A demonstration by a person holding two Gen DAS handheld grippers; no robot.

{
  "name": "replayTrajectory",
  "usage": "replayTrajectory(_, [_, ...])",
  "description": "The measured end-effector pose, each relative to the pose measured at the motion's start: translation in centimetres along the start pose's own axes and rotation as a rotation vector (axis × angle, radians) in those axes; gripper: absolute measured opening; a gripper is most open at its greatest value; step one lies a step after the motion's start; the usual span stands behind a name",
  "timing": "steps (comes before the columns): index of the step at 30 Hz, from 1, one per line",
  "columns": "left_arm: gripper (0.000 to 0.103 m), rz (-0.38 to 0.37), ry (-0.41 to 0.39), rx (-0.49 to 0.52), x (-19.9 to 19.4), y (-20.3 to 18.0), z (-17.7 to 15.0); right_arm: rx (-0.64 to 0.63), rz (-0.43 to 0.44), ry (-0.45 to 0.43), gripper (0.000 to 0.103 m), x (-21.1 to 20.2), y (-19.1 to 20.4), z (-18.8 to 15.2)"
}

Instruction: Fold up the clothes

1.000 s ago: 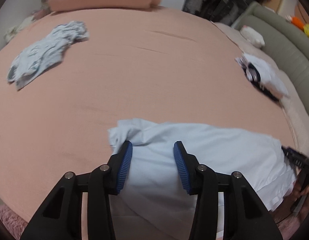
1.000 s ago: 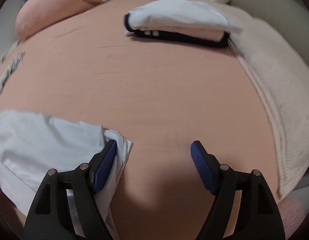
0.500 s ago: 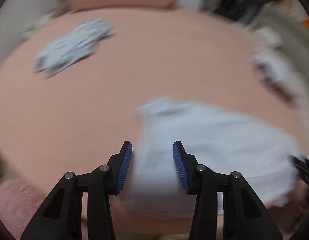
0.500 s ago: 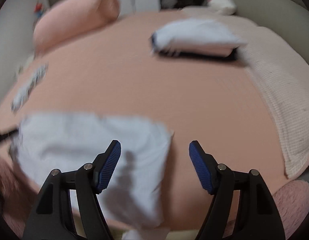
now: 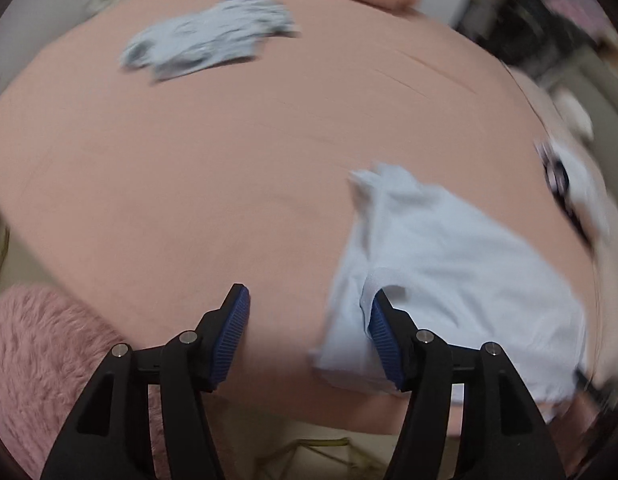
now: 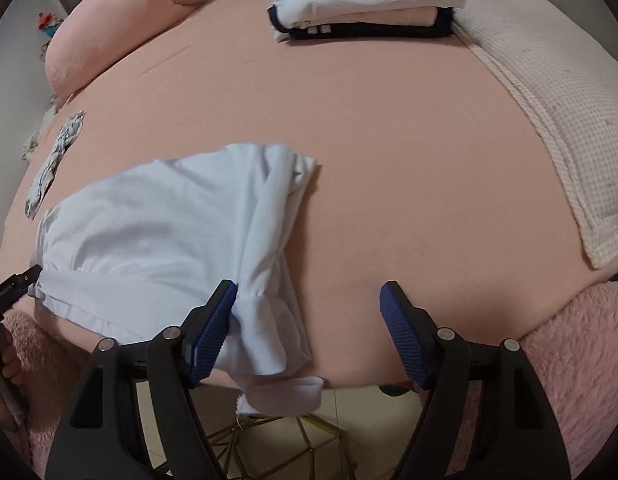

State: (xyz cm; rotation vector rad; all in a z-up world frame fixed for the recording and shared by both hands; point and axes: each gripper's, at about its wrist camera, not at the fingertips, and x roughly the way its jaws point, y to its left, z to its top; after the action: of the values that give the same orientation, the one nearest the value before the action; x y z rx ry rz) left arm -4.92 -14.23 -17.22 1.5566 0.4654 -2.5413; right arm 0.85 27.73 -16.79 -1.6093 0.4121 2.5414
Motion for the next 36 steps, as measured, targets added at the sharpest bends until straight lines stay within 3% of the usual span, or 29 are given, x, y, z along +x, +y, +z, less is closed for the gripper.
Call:
replayTrajectory(3, [0.059, 0.039, -0.073, -0.091, -1.2, 1.9, 0.3, 0.037, 0.015, -0.025, 0.079, -0.9, -0.6, -0.3])
replayTrajectory(5, [0.059, -0.073, -0.089, -0.131, -1.7, 2.4, 0.3, 0.046, 0.039, -0.049, 0.079, -1.4, -0.7, -0.3])
replayTrajectory(9, [0.059, -0.226, -0.119, 0.006, -2.5, -1.1, -0.5, 0.098, 0.194, -0.063, 0.079, -1.8, -1.0, 0.1])
replayTrajectory(11, [0.059, -0.319, -0.119, 0.093, -2.9, -3.7, -0.9, 0.150, 0.298, -0.025, 0.079, -1.1, -1.4, 0.1])
replayTrajectory(13, [0.059, -0.392, -0.107, 0.173, -2.8, -6.4, -1.1, 0.176, 0.334, 0.026, 0.079, -0.2, -1.6, -0.5])
replayTrajectory(17, [0.059, -0.382, -0.029, 0.257, -1.1, -9.6, -2.6, 0.143, 0.316, 0.085, 0.083, 1.1, -0.8, -1.1])
replayTrajectory(19, [0.058, -0.340, -0.018, 0.302, -0.6, -10.5, -3.0, 0.116, 0.308, 0.092, 0.089, 1.6, -0.3, -0.9])
replayTrajectory(21, [0.056, -0.256, -0.011, 0.356, 0.1, -11.2, -3.0, 0.088, 0.294, 0.098, 0.088, 1.9, 0.2, -0.6])
replayTrajectory(23, [0.056, -0.165, -0.008, 0.396, 0.4, -11.6, -3.3, 0.061, 0.263, 0.093, 0.076, 1.8, 0.6, -0.6])
replayTrajectory(25, [0.054, -0.167, -0.047, 0.403, -0.5, -11.7, -3.5, 0.055, 0.278, 0.089, 0.048, 1.6, 0.8, -0.7])
replayTrajectory(26, [0.054, -0.208, -0.078, 0.409, -1.4, -11.9, -3.5, 0.071, 0.312, 0.097, 0.043, 1.6, 0.7, -0.8])
replayTrajectory(29, [0.054, -0.340, -0.139, 0.448, -3.3, -13.1, -4.1, 0.124, 0.343, 0.104, 0.045, 1.8, 0.3, -0.8])
replayTrajectory(30, [0.054, -0.339, -0.131, 0.474, -3.0, -13.8, -4.3, 0.133, 0.342, 0.110, 0.047, 2.1, 0.3, -0.7])
replayTrajectory(32, [0.054, -0.263, -0.056, 0.511, -0.8, -14.7, -4.9, 0.104, 0.322, 0.109, 0.046, 2.2, 1.0, -0.4])
replayTrajectory(34, [0.053, -0.202, 0.008, 0.545, 1.1, -15.3, -5.3, 0.064, 0.305, 0.103, 0.030, 1.9, 1.8, -0.1])
replayTrajectory(36, [0.053, -0.201, 0.003, 0.550, 1.0, -15.6, -5.3, 0.036, 0.310, 0.096, 0.019, 1.4, 2.6, 0.2])
